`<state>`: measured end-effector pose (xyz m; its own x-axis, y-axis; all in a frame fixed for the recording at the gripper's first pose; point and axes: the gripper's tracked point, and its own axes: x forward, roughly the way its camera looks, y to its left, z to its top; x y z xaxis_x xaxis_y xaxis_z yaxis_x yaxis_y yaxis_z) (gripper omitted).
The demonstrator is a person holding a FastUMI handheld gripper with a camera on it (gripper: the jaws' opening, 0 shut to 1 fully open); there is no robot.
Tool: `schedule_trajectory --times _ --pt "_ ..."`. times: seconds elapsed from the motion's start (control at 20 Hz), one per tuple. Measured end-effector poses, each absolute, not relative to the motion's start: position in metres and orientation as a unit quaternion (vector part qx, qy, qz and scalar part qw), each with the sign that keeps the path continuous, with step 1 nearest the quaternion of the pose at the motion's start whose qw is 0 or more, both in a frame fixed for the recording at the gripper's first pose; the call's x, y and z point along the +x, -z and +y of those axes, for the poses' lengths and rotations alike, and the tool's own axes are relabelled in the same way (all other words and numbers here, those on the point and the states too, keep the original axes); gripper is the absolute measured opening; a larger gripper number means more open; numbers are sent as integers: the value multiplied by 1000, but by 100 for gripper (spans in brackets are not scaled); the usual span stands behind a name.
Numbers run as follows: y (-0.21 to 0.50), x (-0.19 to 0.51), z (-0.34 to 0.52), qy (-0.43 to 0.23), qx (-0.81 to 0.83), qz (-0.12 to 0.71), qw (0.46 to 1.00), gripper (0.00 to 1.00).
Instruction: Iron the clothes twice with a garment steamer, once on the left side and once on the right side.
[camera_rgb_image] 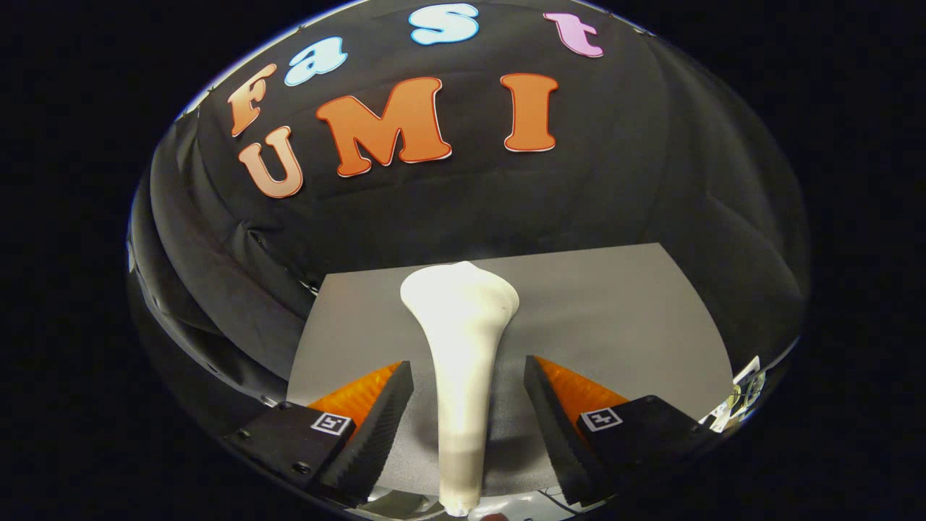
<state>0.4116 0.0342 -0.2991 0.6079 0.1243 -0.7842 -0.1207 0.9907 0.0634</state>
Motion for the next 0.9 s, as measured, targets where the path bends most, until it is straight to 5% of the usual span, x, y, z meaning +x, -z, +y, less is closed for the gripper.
schedule_trajectory --times 0.1,0.2,0.6,0.9 --pt "308 415 32 -65 4 453 889 98" --pt "313 416 34 -68 9 466 882 85" --pt "338 412 44 -69 18 518 853 58" --pt "337 413 41 -62 9 513 856 46"
